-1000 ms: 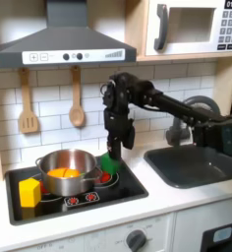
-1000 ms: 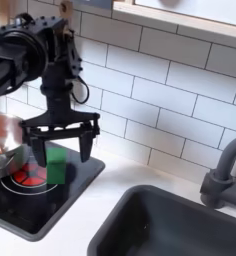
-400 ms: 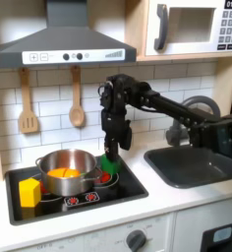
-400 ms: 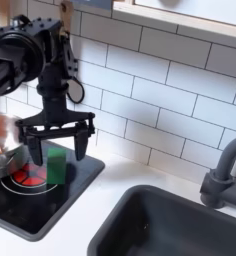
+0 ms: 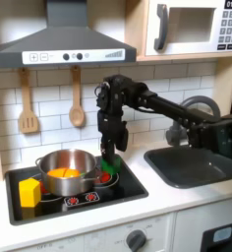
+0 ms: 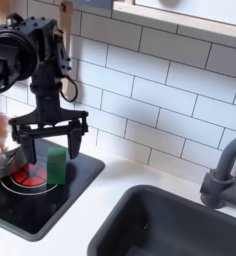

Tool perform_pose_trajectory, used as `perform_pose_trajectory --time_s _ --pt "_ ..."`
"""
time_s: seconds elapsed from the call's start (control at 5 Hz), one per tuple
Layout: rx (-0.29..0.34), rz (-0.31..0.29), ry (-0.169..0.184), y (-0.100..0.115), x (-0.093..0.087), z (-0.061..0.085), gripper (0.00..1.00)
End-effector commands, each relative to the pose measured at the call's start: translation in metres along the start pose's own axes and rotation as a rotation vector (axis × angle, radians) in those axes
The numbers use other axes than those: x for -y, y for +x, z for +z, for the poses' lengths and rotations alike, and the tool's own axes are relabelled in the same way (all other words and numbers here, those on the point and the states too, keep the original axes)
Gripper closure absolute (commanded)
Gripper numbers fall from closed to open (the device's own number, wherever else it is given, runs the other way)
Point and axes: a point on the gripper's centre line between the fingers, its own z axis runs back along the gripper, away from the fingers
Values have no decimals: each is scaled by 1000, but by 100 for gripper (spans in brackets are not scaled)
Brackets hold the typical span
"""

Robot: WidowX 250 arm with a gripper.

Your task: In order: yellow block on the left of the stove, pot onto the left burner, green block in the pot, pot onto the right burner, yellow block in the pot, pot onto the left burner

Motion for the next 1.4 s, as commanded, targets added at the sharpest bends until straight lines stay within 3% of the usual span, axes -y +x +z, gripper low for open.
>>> perform_pose_trajectory --time_s 0.0,1.2 --pt "-9 3 9 1 0 -6 0" --pt "-9 4 31 6 -3 -17 0"
